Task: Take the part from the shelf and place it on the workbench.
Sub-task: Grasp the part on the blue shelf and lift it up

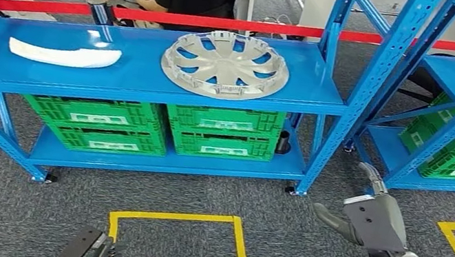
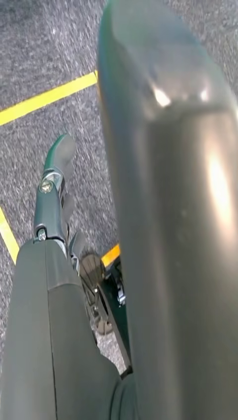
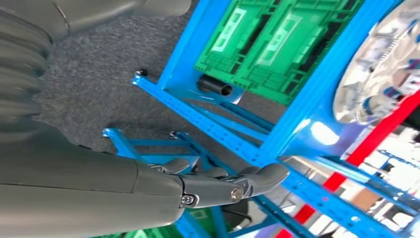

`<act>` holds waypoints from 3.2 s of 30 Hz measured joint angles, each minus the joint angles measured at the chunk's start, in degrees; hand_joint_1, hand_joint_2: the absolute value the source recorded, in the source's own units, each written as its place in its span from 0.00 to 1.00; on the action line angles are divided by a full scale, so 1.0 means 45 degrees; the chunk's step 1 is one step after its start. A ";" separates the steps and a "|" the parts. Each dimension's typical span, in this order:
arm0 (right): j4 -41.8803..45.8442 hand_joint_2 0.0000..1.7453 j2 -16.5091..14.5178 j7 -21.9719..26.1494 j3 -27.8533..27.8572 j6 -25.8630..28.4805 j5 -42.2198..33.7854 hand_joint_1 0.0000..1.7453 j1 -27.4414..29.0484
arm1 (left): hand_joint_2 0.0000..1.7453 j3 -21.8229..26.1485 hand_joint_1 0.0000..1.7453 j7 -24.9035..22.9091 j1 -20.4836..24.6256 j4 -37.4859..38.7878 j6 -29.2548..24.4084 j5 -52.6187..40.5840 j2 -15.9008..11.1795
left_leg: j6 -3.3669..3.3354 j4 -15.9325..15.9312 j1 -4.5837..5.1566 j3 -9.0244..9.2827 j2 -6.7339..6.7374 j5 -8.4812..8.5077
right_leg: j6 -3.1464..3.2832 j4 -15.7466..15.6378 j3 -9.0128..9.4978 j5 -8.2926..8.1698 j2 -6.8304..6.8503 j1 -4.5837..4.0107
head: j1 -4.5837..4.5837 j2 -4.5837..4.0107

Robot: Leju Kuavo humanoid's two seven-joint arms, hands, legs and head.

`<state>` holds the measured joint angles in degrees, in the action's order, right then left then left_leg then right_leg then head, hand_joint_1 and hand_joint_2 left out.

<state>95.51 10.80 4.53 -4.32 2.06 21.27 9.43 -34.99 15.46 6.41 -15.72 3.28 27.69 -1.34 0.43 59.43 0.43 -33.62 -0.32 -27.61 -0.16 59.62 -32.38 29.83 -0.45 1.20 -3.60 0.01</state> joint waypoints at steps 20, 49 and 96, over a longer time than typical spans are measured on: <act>-0.0257 1.00 -0.0057 0.0033 -0.0226 -0.0049 0.0034 0.00 -0.0439 | 0.00 0.0010 0.00 -0.0040 -0.0120 0.0095 -0.0107 0.0288 -0.0007 | 0.0218 0.0266 -0.0068 0.0365 -0.0030 -0.0754 | 0.0114 -0.0016 -0.0371 -0.0363 0.0025 0.0028 | -0.0012 0.0000; -0.0640 1.00 -0.0068 0.0363 -0.0790 0.0038 -0.0207 0.00 -0.0684 | 0.00 0.0130 0.00 -0.0057 -0.0221 0.0209 -0.0215 0.0613 -0.0026 | 0.0073 -0.0208 -0.0039 0.0533 -0.0013 -0.0434 | 0.0026 -0.0006 -0.0432 -0.0407 0.0014 -0.0021 | -0.0027 -0.0002; -0.1015 1.00 -0.0418 0.0492 -0.1661 0.0141 -0.0542 0.00 -0.0948 | 0.00 0.0429 0.00 0.0352 -0.0390 0.0198 -0.0357 0.0702 -0.0298 | -0.0201 -0.0331 -0.0088 0.0194 0.0000 0.0068 | -0.0231 0.0206 -0.0020 0.0188 0.0019 -0.0004 | -0.0072 0.0001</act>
<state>90.95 8.92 6.74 -11.80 2.69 18.84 5.16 -33.06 17.04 4.65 -14.83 1.68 30.85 -2.68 -0.47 57.94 0.04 -32.75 -0.32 -27.31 -1.20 60.54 -32.47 30.68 -0.37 1.18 -3.92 0.02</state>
